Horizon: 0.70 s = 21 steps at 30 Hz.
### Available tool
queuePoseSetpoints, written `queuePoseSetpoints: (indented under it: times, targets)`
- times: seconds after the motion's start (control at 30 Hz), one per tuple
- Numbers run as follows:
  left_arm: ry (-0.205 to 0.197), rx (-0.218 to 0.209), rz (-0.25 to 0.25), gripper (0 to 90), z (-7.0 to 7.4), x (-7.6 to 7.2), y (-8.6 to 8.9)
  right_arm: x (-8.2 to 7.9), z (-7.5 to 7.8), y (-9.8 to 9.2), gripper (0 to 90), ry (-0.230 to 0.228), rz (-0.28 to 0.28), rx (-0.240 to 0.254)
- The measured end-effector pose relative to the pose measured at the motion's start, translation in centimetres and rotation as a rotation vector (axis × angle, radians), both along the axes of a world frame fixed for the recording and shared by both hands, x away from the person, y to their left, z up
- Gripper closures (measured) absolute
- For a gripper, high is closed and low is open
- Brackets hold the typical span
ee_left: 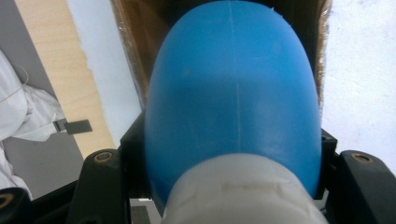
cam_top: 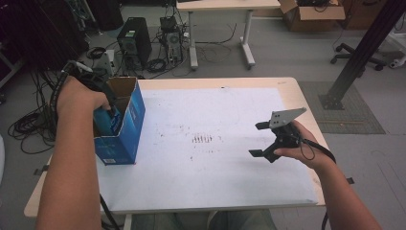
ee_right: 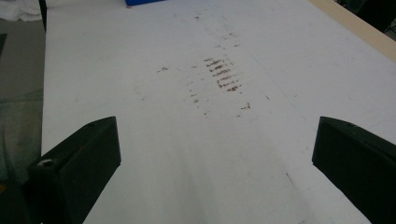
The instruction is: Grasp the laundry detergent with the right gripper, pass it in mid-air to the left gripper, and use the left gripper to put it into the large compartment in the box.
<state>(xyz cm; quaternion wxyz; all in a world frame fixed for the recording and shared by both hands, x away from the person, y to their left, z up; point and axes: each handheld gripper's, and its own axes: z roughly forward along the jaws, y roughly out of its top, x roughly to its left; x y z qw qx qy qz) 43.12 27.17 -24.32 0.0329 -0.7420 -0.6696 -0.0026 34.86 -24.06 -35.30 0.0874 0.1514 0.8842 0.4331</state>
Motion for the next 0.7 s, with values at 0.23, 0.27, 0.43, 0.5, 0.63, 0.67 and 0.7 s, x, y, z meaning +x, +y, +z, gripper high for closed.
queuePoseSetpoints:
  times: [0.23, 0.27, 0.43, 0.5, 0.63, 0.67, 0.7]
  targets:
    - [0.003, 0.003, 0.003, 38.8, -1.4, 0.2, 0.2, 0.0, -0.1, 0.0, 1.2, 0.002, -0.002, 0.006]
    - [0.002, 0.005, 0.003, 38.8, -1.5, 0.2, 0.2, 0.0, -0.2, 0.0, 1.2, 0.002, -0.003, 0.006]
    - [0.004, 0.003, 0.003, 38.8, -2.1, 0.3, 0.2, 0.0, -0.3, 0.0, 1.2, 0.005, -0.004, 0.005]
    - [0.008, -0.001, 0.001, 38.8, -2.3, 0.4, 0.2, 0.0, -0.4, -0.1, 1.2, 0.006, -0.005, 0.005]
    - [0.005, 0.006, 0.0, 38.8, -2.8, 0.5, 0.2, 0.0, -0.5, -0.2, 1.2, 0.008, -0.007, 0.003]
    - [0.009, 0.012, -0.002, 38.8, -3.0, 0.5, 0.2, 0.0, -0.5, -0.2, 1.2, 0.01, -0.008, 0.004]
    - [0.009, 0.012, -0.002, 38.8, -3.0, 0.5, 0.2, 0.0, -0.6, -0.2, 1.2, 0.011, -0.007, 0.004]
